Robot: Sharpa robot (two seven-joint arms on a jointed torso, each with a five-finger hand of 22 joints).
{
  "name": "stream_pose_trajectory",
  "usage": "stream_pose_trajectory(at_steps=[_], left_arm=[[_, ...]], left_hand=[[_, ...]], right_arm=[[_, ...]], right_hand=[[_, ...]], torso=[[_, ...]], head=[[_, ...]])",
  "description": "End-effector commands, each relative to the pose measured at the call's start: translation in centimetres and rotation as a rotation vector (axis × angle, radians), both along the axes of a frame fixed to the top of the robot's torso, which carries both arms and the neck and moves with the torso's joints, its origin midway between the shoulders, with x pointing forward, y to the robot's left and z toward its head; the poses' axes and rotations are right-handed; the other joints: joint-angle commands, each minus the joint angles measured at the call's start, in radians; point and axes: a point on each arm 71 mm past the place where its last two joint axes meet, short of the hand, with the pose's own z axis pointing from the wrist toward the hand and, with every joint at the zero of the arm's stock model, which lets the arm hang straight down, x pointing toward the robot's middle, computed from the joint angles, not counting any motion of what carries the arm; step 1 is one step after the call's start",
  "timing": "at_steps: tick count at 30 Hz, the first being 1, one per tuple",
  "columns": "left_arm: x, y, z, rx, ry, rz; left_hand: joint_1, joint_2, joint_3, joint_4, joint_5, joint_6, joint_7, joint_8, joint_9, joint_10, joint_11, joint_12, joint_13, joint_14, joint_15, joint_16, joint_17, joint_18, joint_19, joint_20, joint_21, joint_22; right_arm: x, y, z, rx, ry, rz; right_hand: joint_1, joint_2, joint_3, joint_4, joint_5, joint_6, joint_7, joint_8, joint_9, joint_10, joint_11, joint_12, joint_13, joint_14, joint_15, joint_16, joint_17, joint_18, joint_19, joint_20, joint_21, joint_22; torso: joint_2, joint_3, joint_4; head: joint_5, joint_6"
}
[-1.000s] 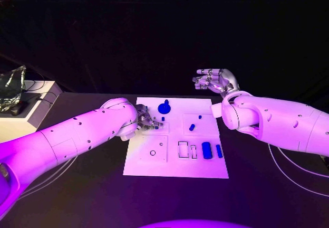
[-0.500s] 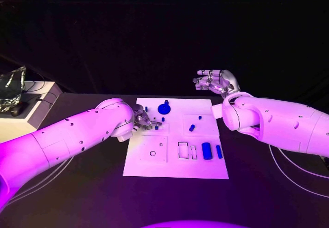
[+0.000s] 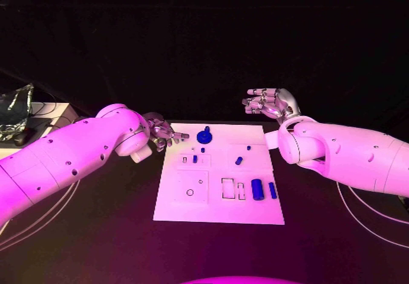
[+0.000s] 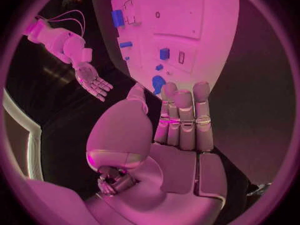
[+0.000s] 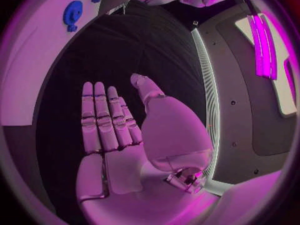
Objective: Assemble the parts on the task board
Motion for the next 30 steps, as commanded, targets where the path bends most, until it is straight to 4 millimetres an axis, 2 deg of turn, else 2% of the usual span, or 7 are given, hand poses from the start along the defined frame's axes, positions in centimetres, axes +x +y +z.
stream_pose_trajectory(at_steps=[1,9,13,17,22,25,30], left_arm=[[0.6,0.9,0.3,-0.036,0.000,0.009],[2.7,2.0,1.0,0.001,-0.065,0.074],[3.7,1.9,1.3,0.023,-0.083,0.094],[4.6,1.7,1.4,0.044,-0.086,0.106],[5.2,1.3,1.1,0.053,-0.079,0.107],[5.4,0.8,0.9,0.060,-0.077,0.098],[5.5,0.2,0.7,0.070,-0.074,0.086]], left_hand=[[0.017,0.009,-0.004,-0.008,0.004,-0.009,0.009,-0.005,-0.065,-0.009,0.005,-0.016,-0.021,-0.010,0.003,-0.009,-0.023,0.020,-0.008,0.001,-0.028,-0.014],[0.042,0.024,-0.021,0.002,0.005,-0.042,0.044,-0.029,-0.284,-0.045,0.031,-0.024,-0.069,-0.052,0.024,-0.004,-0.076,0.023,-0.023,0.021,-0.070,-0.020],[0.043,0.006,-0.018,0.026,0.004,-0.042,0.055,-0.051,-0.396,-0.048,0.036,-0.013,-0.089,-0.056,0.029,0.015,-0.095,0.029,-0.021,0.027,-0.073,-0.010],[0.042,-0.009,-0.004,0.037,0.002,-0.042,0.057,-0.046,-0.443,-0.047,0.037,-0.006,-0.098,-0.058,0.029,0.040,-0.100,0.032,-0.019,0.029,-0.066,0.006],[0.046,-0.006,-0.004,0.027,0.005,-0.032,0.053,-0.032,-0.459,-0.044,0.035,-0.003,-0.103,-0.056,0.027,0.069,-0.096,0.034,-0.016,0.027,-0.052,0.027],[0.036,-0.041,0.057,0.027,0.013,-0.062,0.036,0.082,-0.356,-0.044,0.024,0.013,-0.095,-0.056,0.020,0.098,-0.091,0.032,-0.017,0.022,-0.036,0.050],[0.015,-0.057,0.075,0.043,0.014,-0.094,0.021,0.165,-0.232,-0.036,0.015,0.027,-0.089,-0.049,0.012,0.116,-0.089,0.027,0.007,0.018,0.009,0.083]], right_arm=[[-0.1,0.0,0.1,0.000,-0.011,0.015],[-0.2,-0.2,0.1,0.000,-0.012,0.014],[-0.2,0.0,0.1,0.001,-0.013,0.017],[-0.2,0.0,0.1,0.001,-0.014,0.019],[-0.3,0.1,0.3,0.002,-0.018,0.020],[-0.3,0.1,0.5,0.003,-0.022,0.021],[-0.2,0.2,0.8,0.003,-0.029,0.022]], right_hand=[[0.003,0.009,0.000,-0.005,0.003,0.002,0.015,-0.002,0.000,-0.003,-0.001,-0.001,-0.001,-0.003,0.002,-0.001,-0.001,-0.001,-0.004,0.000,-0.002,0.000],[0.002,0.009,0.002,-0.005,0.003,0.005,0.015,-0.003,0.000,-0.002,-0.001,-0.001,-0.001,-0.001,0.001,-0.001,-0.001,-0.001,-0.002,-0.001,-0.001,0.000],[0.002,0.009,0.002,-0.005,0.003,0.005,0.015,-0.003,0.000,-0.002,-0.001,-0.001,-0.001,-0.001,0.001,-0.001,-0.001,-0.001,-0.002,-0.001,-0.001,0.000],[0.002,0.009,0.002,-0.005,0.003,0.005,0.015,-0.003,0.000,-0.002,-0.001,-0.001,-0.001,-0.001,0.001,-0.001,-0.001,-0.001,-0.002,-0.001,-0.001,0.000],[0.001,0.009,0.005,-0.006,0.004,0.003,0.015,-0.003,0.000,-0.002,-0.001,-0.002,-0.001,-0.003,0.002,-0.001,-0.001,-0.002,-0.003,-0.001,-0.001,0.000],[0.001,0.009,0.005,-0.006,0.004,0.003,0.015,-0.003,0.000,-0.002,-0.001,-0.002,-0.001,-0.003,0.002,-0.001,-0.001,-0.002,-0.003,-0.001,-0.001,0.000],[0.000,0.008,0.007,-0.006,0.004,0.002,0.015,-0.003,0.000,-0.003,-0.001,-0.001,-0.001,-0.003,0.002,-0.001,-0.001,-0.002,-0.003,-0.001,-0.001,0.000]], torso=[[0.002,-0.0009,0.0005],[0.009,-0.0072,0.0025],[0.016,-0.0094,-0.0013],[0.023,-0.0125,-0.0044],[0.036,-0.0175,-0.0053],[0.042,-0.0199,-0.0057],[0.051,-0.0229,-0.0066]], head=[[0.001,0.006],[0.008,0.024],[0.013,0.030],[0.015,0.038],[0.014,0.046],[0.012,0.048],[0.008,0.052]])
